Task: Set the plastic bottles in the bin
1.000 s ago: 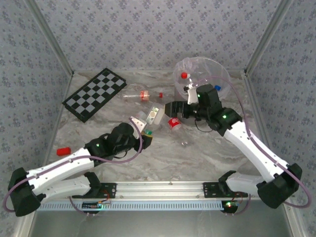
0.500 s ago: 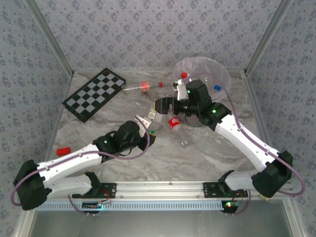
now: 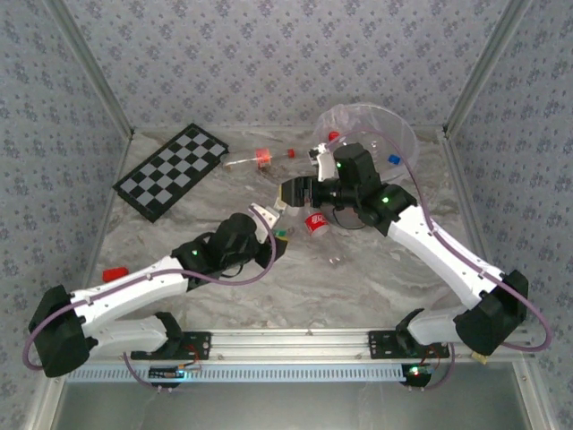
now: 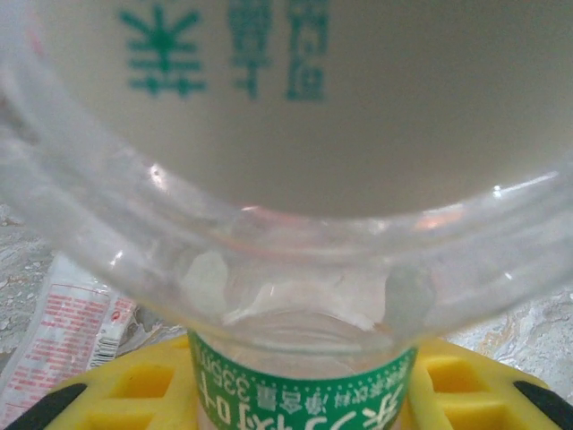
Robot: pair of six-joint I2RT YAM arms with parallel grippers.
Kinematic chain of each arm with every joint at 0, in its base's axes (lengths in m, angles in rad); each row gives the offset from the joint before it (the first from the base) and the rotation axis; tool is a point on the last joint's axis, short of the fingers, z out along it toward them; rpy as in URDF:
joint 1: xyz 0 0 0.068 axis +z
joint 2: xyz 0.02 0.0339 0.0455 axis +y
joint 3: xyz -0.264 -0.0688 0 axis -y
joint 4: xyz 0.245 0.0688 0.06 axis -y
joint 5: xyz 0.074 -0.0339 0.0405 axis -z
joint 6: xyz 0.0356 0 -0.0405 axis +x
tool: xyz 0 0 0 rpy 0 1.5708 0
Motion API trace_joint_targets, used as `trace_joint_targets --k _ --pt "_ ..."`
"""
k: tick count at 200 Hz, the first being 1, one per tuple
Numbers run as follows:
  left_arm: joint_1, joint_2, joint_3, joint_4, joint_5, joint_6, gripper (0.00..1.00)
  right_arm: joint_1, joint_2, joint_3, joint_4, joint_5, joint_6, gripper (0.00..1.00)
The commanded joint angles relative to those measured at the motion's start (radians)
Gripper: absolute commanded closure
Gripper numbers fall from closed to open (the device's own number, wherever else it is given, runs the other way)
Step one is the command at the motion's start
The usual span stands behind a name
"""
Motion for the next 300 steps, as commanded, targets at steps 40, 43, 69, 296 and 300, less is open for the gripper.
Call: trace_joint_targets --k 40,43,69,296,300 --pt "0.007 -0.013 0.058 0.022 -0.043 0.017 0.40 -0.031 -0.039 0.112 -0.082 0.081 -0.081 0.48" --pt "0.008 -0.016 0.057 0.022 -0.046 0.017 0.37 -0.034 -0.042 0.118 -0.086 0.084 -0.084 0.48" --pt "0.008 -0.036 0.044 0.024 -0.053 0.010 0.19 -0.075 -0.059 0.165 -0.112 0.104 -0.121 0.55" --pt "0.074 0.009 -0.002 -0.041 -0.094 -0.058 0.18 -0.478 0.106 0.180 -0.267 0.396 -0.354 0.66" --pt "0.077 0.015 -0.002 -0.037 -0.088 -0.058 0.18 -0.478 0.110 0.170 -0.266 0.394 -0.350 0.66"
